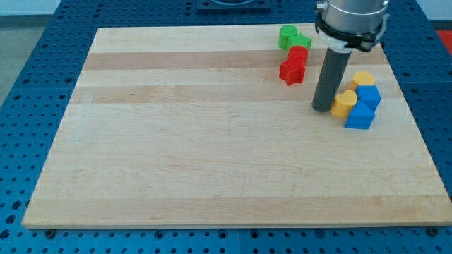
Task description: Point your arm towards the green star
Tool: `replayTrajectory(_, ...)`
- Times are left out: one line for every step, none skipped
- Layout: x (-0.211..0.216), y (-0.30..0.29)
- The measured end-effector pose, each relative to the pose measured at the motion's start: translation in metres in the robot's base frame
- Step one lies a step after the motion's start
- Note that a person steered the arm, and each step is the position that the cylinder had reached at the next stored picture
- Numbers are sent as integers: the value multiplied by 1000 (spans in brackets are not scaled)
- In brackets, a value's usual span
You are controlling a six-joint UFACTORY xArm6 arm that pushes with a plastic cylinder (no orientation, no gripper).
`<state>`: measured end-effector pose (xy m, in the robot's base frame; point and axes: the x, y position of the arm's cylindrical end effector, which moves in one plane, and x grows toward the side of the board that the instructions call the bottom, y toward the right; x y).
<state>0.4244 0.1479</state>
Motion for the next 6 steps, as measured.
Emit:
replayTrajectory(-6,-3)
replayTrajectory(-21,-10)
replayTrajectory(-36,-9)
replayTrajectory(-52,-3)
replayTrajectory(-67,6)
replayTrajectory(-87,15)
